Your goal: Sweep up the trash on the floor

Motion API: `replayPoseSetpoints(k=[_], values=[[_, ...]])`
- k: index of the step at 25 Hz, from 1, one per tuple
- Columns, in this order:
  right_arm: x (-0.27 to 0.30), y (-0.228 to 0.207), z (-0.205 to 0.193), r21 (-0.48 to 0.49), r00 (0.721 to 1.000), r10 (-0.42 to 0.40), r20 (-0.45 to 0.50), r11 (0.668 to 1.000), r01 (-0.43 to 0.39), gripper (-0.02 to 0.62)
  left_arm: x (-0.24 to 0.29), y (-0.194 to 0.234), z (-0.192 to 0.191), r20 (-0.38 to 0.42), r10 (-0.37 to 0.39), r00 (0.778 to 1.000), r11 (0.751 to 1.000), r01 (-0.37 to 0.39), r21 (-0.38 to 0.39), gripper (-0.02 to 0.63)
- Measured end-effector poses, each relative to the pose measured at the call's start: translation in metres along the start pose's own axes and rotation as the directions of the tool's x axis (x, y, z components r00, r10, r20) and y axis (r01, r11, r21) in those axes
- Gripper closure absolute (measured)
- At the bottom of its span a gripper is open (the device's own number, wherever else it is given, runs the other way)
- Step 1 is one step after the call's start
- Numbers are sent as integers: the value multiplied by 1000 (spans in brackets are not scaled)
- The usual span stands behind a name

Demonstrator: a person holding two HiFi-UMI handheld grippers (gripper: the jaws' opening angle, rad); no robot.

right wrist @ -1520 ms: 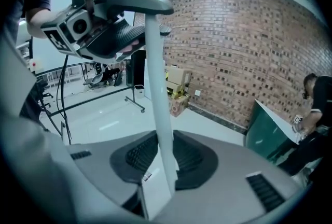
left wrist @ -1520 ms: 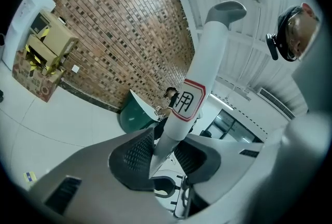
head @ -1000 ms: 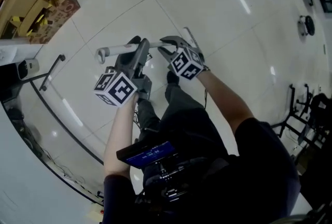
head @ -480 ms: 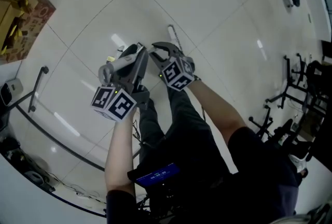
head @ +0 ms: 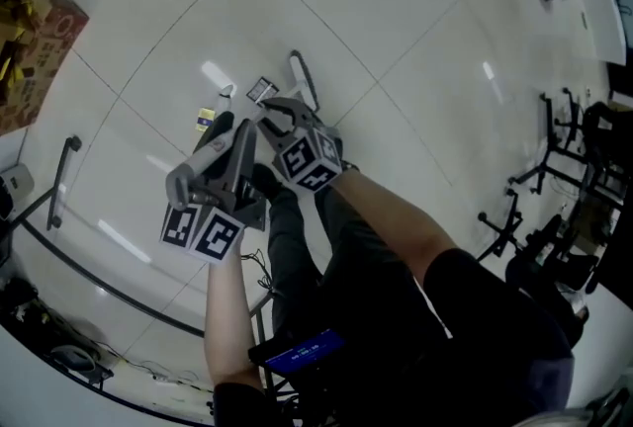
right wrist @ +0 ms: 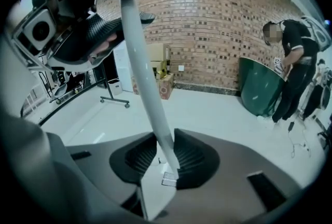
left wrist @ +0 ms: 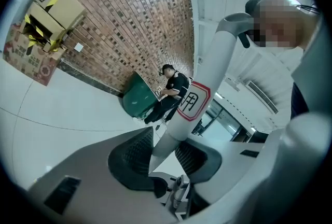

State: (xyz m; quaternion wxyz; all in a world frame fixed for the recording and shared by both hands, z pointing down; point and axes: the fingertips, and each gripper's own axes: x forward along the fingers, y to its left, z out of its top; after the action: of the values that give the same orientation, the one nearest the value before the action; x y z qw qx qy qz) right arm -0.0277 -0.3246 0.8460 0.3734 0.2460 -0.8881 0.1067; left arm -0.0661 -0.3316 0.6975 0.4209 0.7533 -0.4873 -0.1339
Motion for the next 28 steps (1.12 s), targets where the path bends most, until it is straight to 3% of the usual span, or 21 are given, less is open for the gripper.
replayPoseSetpoints(k=[4, 8, 12, 28], values=[[22, 20, -2, 91, 1000, 6, -5, 996, -6, 473, -16, 22, 12, 28, 12, 1000, 1000, -12, 1, 491], [33, 40, 0, 156, 1000, 10, -19, 988, -7, 465, -40, 42, 7, 45, 28, 999, 998, -25, -64, 492], [40, 63, 10, 197, 1000, 23, 2, 980, -23, 462, -61, 48, 15, 62, 44, 997, 998, -42, -36, 492], [54, 135, 44, 167, 986, 165, 25, 972, -167, 454, -130, 67, 40, 133, 169, 977, 986, -168, -19, 492]])
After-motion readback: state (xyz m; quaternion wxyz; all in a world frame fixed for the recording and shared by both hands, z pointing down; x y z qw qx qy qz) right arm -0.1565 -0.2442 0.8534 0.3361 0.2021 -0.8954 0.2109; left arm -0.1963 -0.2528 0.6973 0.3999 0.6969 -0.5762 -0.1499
